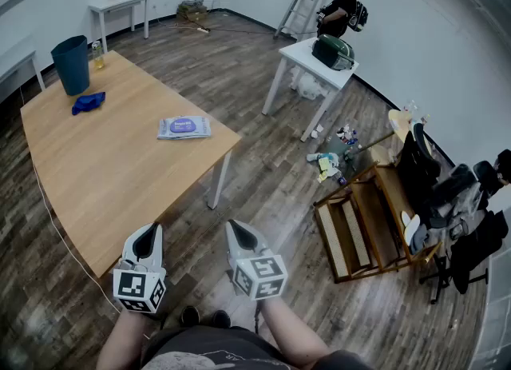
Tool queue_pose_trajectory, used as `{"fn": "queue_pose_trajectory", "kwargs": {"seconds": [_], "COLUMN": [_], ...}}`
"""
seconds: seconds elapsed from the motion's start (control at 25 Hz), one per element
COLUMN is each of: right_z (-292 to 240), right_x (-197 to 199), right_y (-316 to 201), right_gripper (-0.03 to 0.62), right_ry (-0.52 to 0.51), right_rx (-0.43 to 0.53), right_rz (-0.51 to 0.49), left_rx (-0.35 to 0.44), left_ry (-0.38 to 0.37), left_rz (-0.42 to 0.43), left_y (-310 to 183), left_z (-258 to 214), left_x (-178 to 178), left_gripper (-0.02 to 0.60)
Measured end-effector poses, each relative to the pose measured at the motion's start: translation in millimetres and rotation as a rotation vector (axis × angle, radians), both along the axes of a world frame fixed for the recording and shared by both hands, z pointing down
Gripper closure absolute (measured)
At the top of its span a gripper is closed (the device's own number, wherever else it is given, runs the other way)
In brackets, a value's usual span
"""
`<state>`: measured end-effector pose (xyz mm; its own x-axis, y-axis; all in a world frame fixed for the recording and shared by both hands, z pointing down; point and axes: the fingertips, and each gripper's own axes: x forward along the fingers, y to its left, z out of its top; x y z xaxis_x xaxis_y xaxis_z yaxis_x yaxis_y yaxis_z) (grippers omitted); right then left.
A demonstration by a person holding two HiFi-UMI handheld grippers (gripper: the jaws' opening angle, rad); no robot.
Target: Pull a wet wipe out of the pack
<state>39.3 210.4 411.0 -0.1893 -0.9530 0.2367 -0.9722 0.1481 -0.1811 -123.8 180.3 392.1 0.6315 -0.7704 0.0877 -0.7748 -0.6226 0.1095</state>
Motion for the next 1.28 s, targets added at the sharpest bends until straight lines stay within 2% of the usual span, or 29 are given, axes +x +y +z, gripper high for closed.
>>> {"fn": "queue_pose_trajectory", "kwargs": {"seconds": [0.4,0.56,0.88,1.12,1.28], "right_z": [10.0,10.2,24.4,27.4,39.2], "right_x": [-7.0,-11.5,1.3,4.8,8.7], "right_y": [-11.7,-15.8,-18.5,-46.1,-78.9], "right_gripper": [0.603,0.603,0.603,0.603,0.603], "right_ry": [0.013,0.018,0.058,0.03,0.004], "right_rx": [-0.032,-0.016,-0.015,-0.007,-0.017], "right_rz": [0.023,0.033,0.145,0.104,0.075], "left_rx": [-0.037,-0.041,-0.055,-0.062,-0.065], "left_ry": [0.004,0.016,0.032,0.031,0.015], "left_rz": [0.026,0.045,0.058,0.059,0.029], "left_y": [-14.0,-19.9,-45.9,-70.6,-95.7], "left_z": [10.2,13.5,23.4,29.1,35.5], "left_x": [-3.8,-11.5,-21.2,-13.1,-7.3], "left_gripper": [0.563,0.563,0.563,0.563,0.563]}}
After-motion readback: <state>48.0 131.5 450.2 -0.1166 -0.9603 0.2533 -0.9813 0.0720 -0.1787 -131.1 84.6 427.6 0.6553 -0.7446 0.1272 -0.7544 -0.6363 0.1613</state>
